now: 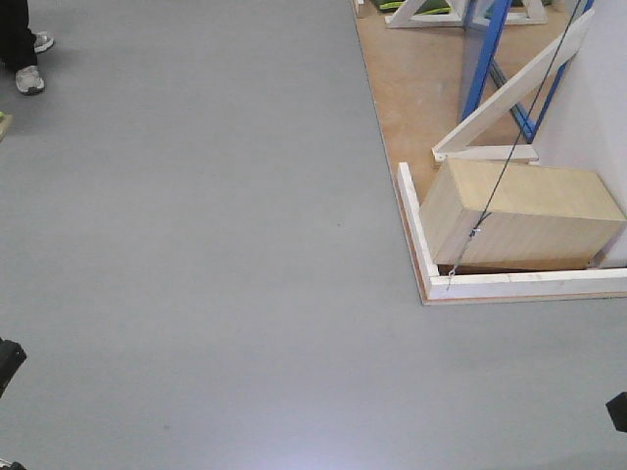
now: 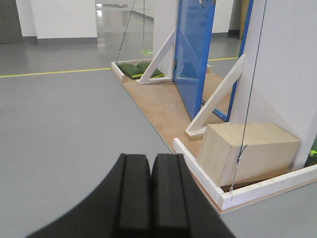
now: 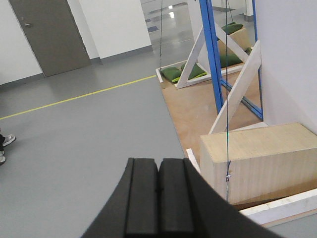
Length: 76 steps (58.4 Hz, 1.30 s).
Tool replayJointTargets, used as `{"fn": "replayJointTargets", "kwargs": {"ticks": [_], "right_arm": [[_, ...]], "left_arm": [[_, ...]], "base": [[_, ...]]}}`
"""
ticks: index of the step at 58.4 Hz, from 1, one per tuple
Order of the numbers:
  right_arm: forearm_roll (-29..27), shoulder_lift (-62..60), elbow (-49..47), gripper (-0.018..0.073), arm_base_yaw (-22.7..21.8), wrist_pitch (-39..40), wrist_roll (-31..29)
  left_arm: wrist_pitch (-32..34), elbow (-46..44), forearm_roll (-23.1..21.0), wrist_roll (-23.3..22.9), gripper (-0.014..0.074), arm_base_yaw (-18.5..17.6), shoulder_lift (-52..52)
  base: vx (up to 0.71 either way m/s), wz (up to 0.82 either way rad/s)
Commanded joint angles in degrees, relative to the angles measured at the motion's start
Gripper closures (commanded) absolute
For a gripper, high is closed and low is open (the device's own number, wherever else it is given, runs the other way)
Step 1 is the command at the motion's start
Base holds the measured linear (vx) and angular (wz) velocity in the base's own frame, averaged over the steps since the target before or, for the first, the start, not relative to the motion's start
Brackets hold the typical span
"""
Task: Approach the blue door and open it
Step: 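Drive the base forward along the platform toward the blue door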
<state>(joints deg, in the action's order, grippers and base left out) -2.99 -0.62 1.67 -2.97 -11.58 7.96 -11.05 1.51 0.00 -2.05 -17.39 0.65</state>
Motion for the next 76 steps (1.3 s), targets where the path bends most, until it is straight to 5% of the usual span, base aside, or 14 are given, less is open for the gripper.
{"fn": "replayJointTargets", "kwargs": {"ticks": [1, 76], "right_arm": [[0.15, -0.87, 0.17, 0.0561, 0.02, 4.69, -0.11], [0.15, -0.75, 0.17, 0.0561, 0.02, 4.63, -0.11]], "left_arm": [[4.57, -1.41, -0.33, -0.34, 0.0524, -0.17, 0.72], [4.57, -1.41, -0.33, -0.34, 0.0524, -0.17, 0.72]], "base": [[0.43, -0.05], [0.46, -0.02]]}}
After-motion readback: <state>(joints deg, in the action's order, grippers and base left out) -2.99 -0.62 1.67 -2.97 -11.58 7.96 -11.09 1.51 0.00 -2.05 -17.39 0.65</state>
